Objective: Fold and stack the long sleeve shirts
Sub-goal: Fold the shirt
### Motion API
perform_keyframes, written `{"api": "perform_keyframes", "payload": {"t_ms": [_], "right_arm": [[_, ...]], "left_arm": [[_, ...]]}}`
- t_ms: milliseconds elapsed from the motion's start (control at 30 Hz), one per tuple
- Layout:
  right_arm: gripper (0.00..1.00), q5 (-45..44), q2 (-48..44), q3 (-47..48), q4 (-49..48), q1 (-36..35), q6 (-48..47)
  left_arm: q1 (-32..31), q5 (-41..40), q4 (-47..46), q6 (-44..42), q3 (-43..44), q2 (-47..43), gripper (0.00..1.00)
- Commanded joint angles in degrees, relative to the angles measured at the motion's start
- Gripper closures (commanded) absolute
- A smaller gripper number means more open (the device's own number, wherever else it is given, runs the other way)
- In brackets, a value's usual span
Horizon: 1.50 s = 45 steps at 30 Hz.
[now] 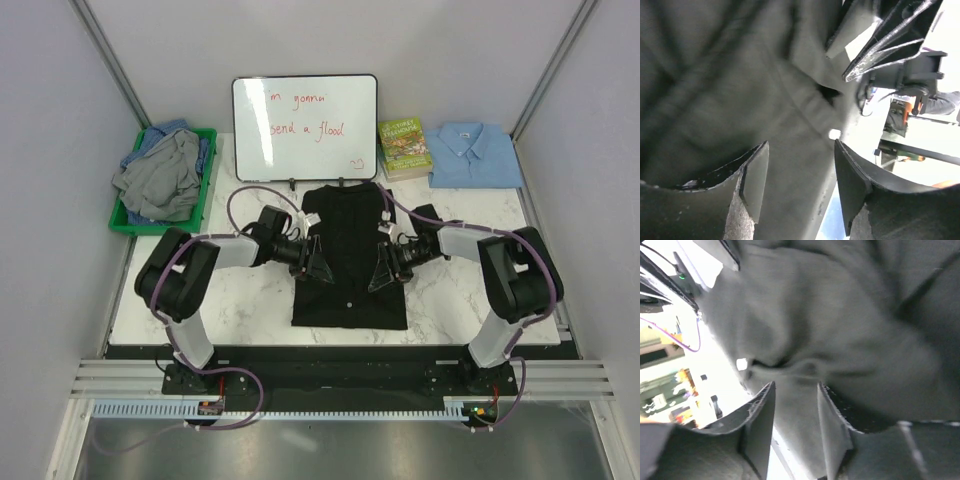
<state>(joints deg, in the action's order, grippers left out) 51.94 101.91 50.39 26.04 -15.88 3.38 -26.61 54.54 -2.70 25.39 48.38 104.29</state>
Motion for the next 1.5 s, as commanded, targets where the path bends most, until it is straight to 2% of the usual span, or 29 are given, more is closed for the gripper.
{"api": "perform_keyframes", "payload": {"t_ms": [0, 100, 200, 333, 433, 700, 1000, 1133, 1233, 1267, 1400, 1433, 1467], "right_arm": [[0.48, 3.2, -12.6, -1.3, -4.4, -0.2, 3.4], [0.38, -1.2, -16.7, -0.7, -5.5, -3.2, 2.6], [0.34, -8.5, -14.6, 4.3, -3.6, -5.4, -2.9], [0.33, -15.2, -5.9, 13.5, 2.3, -5.5, -15.1], [0.32, -17.2, -1.2, 17.8, 2.3, -5.9, -18.0], [0.35, -16.9, 7.8, 24.4, 2.1, -6.9, -18.0], [0.41, -11.1, 8.1, 23.7, 3.9, -6.9, -20.0], [0.53, -11.2, 8.3, 23.3, 4.5, -6.8, -21.0], [0.66, -11.1, 8.7, 23.6, 4.8, -6.5, -21.4], [0.74, -11.2, 8.7, 23.6, 4.7, -6.4, -21.4], [0.88, -11.2, 8.0, 24.1, 5.8, -4.9, -21.9], [0.91, -11.1, 7.8, 24.1, 5.7, -4.4, -21.9], [0.98, -11.2, 7.4, 24.1, 5.7, -4.1, -21.8]], "left_arm": [[0.1, 6.3, -1.5, -0.1, -4.0, -15.9, 0.36], [-0.2, 3.8, 3.3, -0.1, -7.2, -22.2, 0.35], [0.4, -2.7, 8.6, -4.8, -6.7, -23.5, 0.32], [2.9, -11.4, 20.7, -17.8, 4.5, -16.2, 0.30], [5.4, -12.4, 22.4, -19.9, 7.7, -12.7, 0.31], [6.1, -15.0, 28.8, -30.0, 16.0, -3.4, 0.31], [5.7, -13.4, 29.3, -34.6, 19.3, 1.9, 0.30], [4.5, -11.9, 29.4, -35.1, 20.1, 3.8, 0.33], [3.4, -12.0, 29.4, -35.4, 20.7, 5.0, 0.37], [3.4, -11.8, 29.5, -35.5, 21.0, 5.2, 0.40], [3.2, -9.4, 30.7, -35.8, 23.7, 5.7, 0.65], [3.1, -8.8, 30.8, -35.9, 24.0, 5.3, 0.75], [3.1, -8.1, 30.8, -36.0, 24.3, 5.0, 0.79]]}}
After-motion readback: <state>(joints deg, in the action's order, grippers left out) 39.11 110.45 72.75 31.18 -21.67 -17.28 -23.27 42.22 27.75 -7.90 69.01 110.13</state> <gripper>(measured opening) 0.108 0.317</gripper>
